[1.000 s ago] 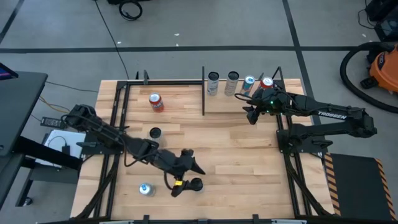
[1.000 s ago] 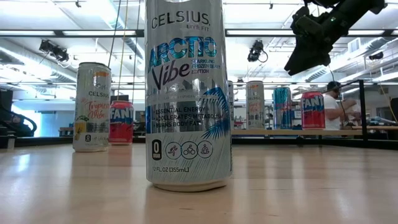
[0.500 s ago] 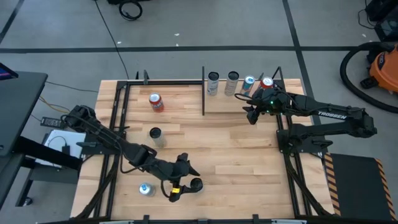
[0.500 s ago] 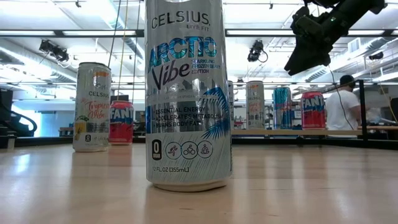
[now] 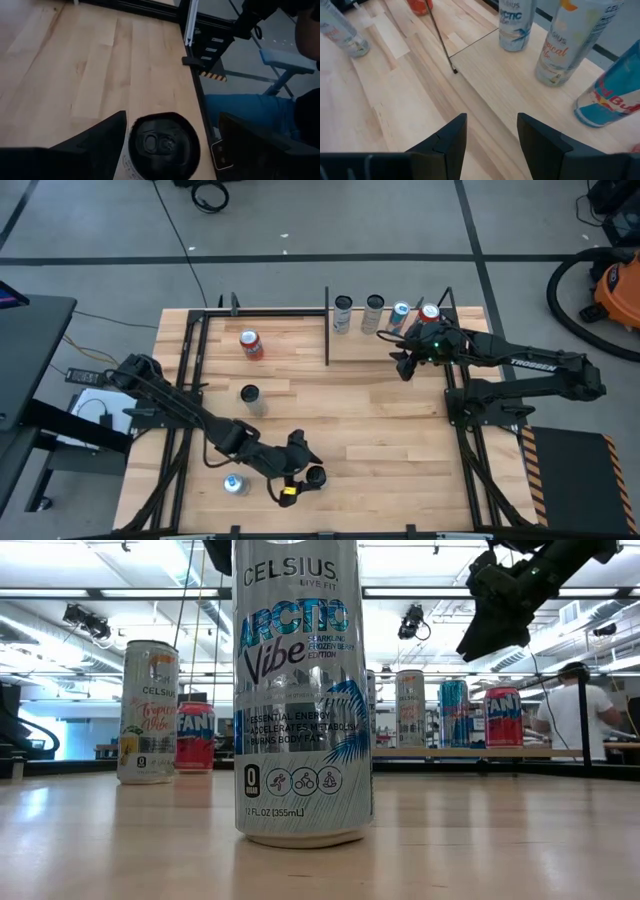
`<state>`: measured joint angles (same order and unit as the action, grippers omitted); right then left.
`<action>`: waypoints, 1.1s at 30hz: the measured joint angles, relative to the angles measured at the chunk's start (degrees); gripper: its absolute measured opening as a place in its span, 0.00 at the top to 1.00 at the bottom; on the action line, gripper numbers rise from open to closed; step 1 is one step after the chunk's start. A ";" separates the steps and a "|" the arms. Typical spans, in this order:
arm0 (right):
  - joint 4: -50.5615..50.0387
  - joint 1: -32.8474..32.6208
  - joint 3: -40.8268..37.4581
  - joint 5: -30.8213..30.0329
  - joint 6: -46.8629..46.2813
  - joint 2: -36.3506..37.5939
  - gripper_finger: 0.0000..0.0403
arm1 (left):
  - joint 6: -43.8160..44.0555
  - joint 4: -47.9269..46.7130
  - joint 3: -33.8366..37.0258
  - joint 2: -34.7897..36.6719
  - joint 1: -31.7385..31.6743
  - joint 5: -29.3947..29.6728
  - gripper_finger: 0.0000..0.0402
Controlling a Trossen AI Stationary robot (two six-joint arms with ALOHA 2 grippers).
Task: Place canned beverage on shelf
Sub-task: Put the white blue soda can on the shelf aligned with the other blue white soda can
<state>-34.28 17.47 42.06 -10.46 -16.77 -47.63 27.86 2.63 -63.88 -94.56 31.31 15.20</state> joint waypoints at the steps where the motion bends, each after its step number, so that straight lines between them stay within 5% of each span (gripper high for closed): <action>1: -0.10 0.00 0.00 0.24 0.02 -0.05 0.55 | 0.01 0.03 0.00 0.00 0.00 0.02 0.21; 26: -0.06 -0.06 -0.02 1.27 0.01 -0.05 0.55 | 0.17 -0.10 -0.07 -5.98 -0.70 0.16 0.22; 33: -0.08 -0.07 -0.04 1.29 0.02 -0.05 0.55 | 1.74 -0.48 -0.07 -5.95 -1.79 0.05 0.32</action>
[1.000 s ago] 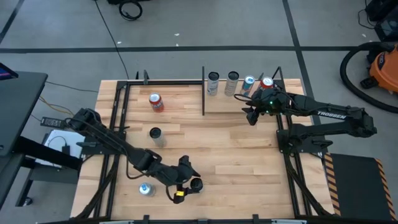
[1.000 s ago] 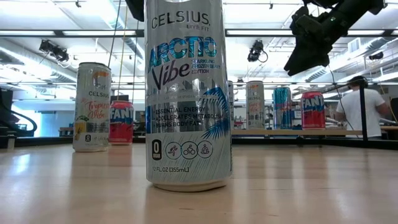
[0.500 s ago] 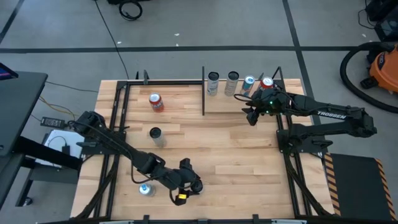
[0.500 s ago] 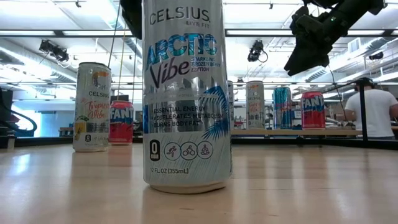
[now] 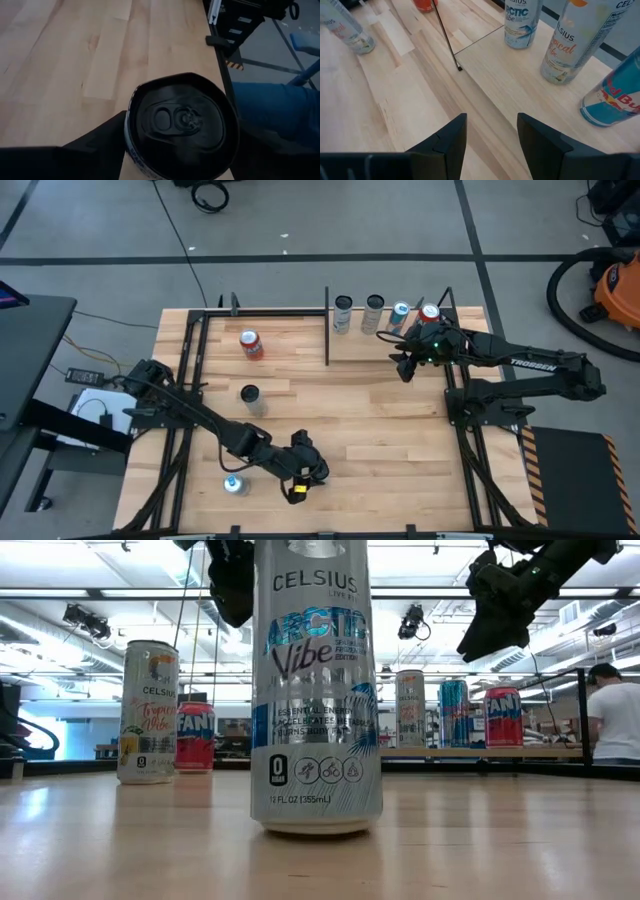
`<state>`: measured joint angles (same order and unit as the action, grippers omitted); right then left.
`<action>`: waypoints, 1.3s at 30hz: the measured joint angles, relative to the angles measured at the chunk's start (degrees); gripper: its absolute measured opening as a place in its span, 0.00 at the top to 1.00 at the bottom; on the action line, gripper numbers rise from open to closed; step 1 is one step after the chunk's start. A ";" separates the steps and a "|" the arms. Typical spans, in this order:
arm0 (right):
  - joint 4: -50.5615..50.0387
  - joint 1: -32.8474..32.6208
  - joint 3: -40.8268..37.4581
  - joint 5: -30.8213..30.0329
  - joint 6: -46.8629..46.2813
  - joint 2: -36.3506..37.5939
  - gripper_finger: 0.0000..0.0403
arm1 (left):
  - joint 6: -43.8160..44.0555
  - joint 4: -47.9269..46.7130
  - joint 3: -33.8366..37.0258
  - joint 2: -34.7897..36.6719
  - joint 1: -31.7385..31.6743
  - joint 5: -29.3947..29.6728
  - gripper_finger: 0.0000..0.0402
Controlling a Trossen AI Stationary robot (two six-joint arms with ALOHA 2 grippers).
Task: Place canned beverage on shelf
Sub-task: Put the white blue soda can on the shelf aligned with the other blue white soda can
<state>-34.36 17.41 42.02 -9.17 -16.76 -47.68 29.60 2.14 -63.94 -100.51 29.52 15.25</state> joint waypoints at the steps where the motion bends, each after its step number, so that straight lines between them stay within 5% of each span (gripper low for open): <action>1: 0.03 0.00 0.00 0.00 0.00 0.00 0.55 | -0.12 -0.06 -0.01 0.00 -0.12 -0.12 0.33; 14: 0.03 0.00 0.00 -0.01 -0.09 0.00 0.55 | -6.67 -3.33 -1.68 2.51 -4.73 -1.20 0.35; 28: -0.14 -0.09 -0.02 0.28 -0.02 0.00 0.55 | -25.31 -34.44 -30.10 2.69 -21.54 -5.32 0.33; 39: 0.07 -0.09 -0.02 0.33 -0.15 0.00 0.55 | -29.60 -36.44 -34.75 2.27 -39.26 -17.36 0.34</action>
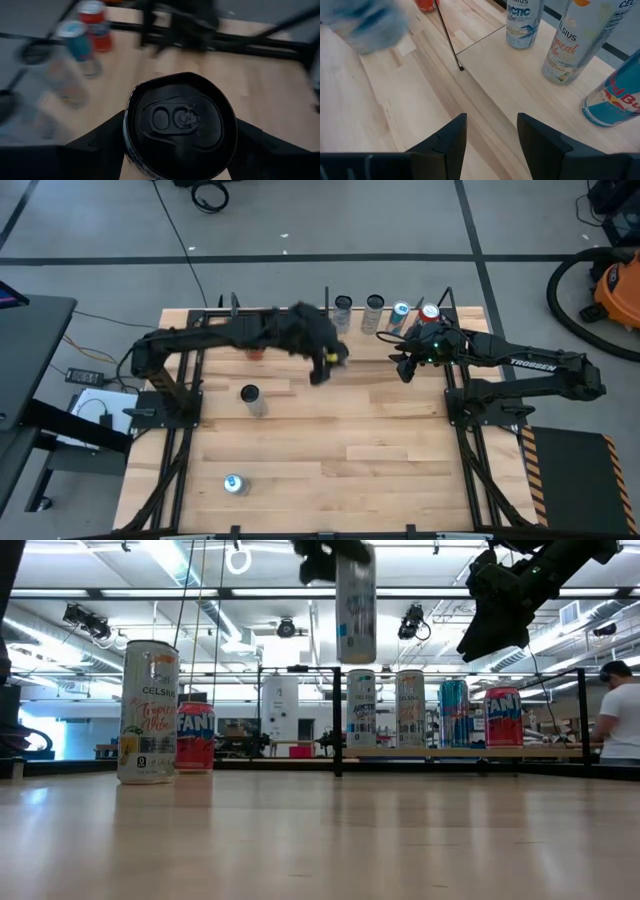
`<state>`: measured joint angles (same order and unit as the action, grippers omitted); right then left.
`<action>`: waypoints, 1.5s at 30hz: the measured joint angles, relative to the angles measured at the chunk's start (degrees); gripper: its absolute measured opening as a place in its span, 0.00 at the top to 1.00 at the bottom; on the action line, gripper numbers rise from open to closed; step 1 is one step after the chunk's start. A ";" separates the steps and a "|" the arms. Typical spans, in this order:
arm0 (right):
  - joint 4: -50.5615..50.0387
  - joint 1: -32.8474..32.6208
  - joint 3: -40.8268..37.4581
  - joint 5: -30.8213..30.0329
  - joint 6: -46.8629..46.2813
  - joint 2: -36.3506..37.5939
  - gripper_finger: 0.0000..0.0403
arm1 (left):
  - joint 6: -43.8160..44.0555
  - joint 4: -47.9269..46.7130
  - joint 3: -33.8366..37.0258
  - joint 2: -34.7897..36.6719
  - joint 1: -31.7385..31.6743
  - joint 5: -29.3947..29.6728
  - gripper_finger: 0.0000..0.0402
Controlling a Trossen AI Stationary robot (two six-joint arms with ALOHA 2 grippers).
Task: Place canned beverage on shelf
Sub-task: Put the white blue soda can on the shelf aligned with the other blue white soda can
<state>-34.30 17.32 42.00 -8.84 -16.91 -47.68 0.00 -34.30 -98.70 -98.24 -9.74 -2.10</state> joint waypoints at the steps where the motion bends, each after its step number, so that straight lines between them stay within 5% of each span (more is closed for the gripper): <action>1: 0.02 0.00 0.00 0.00 -0.02 0.00 0.55 | -0.58 0.56 0.00 -0.21 -1.55 -0.18 0.34; 9: 0.79 0.00 0.00 -0.35 -1.55 -0.06 0.55 | -3.79 5.71 0.00 -3.75 -8.71 -7.72 0.34; 19: 1.27 0.00 0.00 -0.35 -1.69 -0.84 0.55 | -11.48 6.65 0.01 -9.43 -10.43 -8.19 0.34; 45: 2.79 -0.85 0.00 -0.50 -2.56 -2.97 0.55 | -7.74 13.02 0.00 -17.56 -17.46 -20.61 0.34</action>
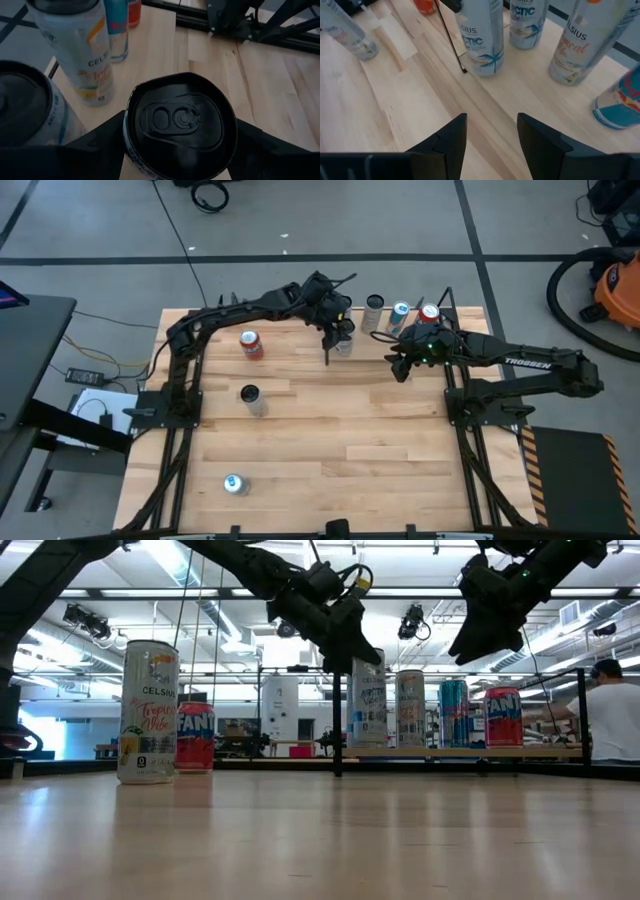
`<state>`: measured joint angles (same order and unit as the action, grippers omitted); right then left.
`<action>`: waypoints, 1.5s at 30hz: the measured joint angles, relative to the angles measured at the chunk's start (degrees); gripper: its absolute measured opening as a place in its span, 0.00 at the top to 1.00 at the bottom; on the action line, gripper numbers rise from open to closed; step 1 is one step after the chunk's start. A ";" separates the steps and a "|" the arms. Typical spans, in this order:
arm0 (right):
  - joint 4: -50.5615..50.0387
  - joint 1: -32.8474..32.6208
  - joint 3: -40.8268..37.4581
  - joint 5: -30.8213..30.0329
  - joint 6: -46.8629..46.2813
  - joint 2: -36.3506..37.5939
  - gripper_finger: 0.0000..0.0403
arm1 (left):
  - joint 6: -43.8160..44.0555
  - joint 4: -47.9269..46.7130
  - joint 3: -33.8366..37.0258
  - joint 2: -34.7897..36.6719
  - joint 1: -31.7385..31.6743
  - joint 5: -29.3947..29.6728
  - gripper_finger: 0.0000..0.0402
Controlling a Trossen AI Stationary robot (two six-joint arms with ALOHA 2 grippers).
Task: Place canned beverage on shelf
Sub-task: Put the white blue soda can on the shelf aligned with the other blue white soda can
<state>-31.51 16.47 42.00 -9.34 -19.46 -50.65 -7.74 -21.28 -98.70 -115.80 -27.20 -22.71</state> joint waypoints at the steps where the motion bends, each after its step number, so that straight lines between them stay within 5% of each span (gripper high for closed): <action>1: -0.03 -0.03 0.00 0.00 0.05 0.00 0.55 | 0.03 0.62 0.00 -0.13 -0.01 -0.21 0.34; 45: -0.11 -0.22 0.00 0.04 0.15 0.02 0.55 | -5.26 -0.81 -0.04 -1.16 -0.15 1.83 0.28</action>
<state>-31.62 16.25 42.00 -9.30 -19.31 -50.63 -13.00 -22.09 -98.74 -116.97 -27.35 -20.88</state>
